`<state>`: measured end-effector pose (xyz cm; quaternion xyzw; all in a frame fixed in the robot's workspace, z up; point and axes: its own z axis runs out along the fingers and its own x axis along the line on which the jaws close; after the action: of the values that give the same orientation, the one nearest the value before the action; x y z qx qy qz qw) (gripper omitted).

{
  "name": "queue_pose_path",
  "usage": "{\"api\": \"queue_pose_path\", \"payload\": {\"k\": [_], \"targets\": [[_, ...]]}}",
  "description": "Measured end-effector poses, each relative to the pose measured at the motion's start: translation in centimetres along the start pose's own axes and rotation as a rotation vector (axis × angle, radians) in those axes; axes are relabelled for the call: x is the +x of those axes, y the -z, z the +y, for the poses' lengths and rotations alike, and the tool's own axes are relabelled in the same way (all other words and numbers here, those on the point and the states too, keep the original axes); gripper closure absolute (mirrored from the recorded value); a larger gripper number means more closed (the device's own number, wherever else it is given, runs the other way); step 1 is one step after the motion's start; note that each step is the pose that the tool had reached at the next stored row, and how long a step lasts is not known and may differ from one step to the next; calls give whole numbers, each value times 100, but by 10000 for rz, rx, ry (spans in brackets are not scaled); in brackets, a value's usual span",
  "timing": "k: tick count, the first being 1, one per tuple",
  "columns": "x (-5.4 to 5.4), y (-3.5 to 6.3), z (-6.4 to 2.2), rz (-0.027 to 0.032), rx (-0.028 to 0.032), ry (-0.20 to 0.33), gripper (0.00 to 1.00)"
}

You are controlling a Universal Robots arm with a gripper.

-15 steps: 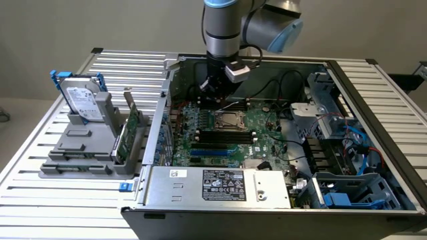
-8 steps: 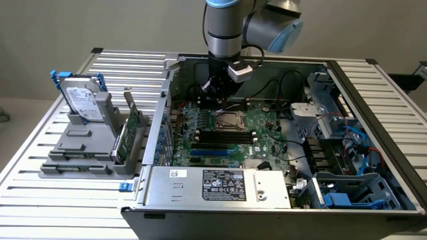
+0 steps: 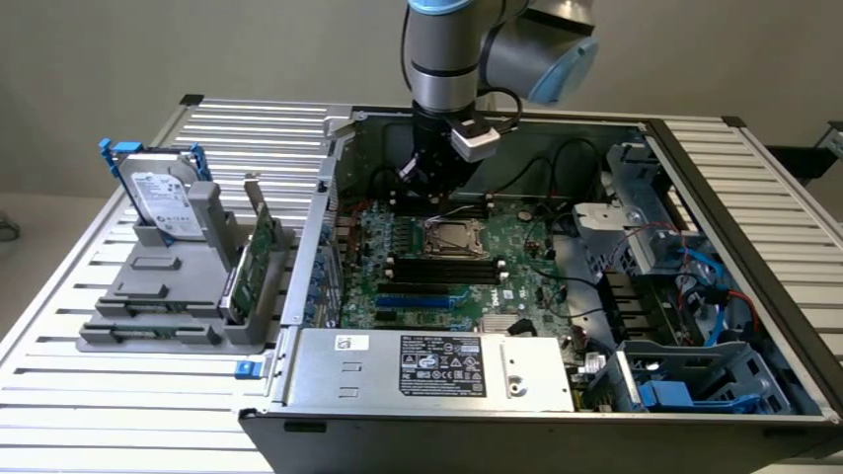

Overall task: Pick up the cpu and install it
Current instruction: 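Install the first cpu locking lever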

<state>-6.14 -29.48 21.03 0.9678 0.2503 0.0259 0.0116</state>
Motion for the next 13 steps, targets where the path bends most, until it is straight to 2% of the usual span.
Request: {"api": "queue_pose_path", "payload": {"k": [13], "targets": [[23, -18, 5, -4, -5, -64, 89]]}}
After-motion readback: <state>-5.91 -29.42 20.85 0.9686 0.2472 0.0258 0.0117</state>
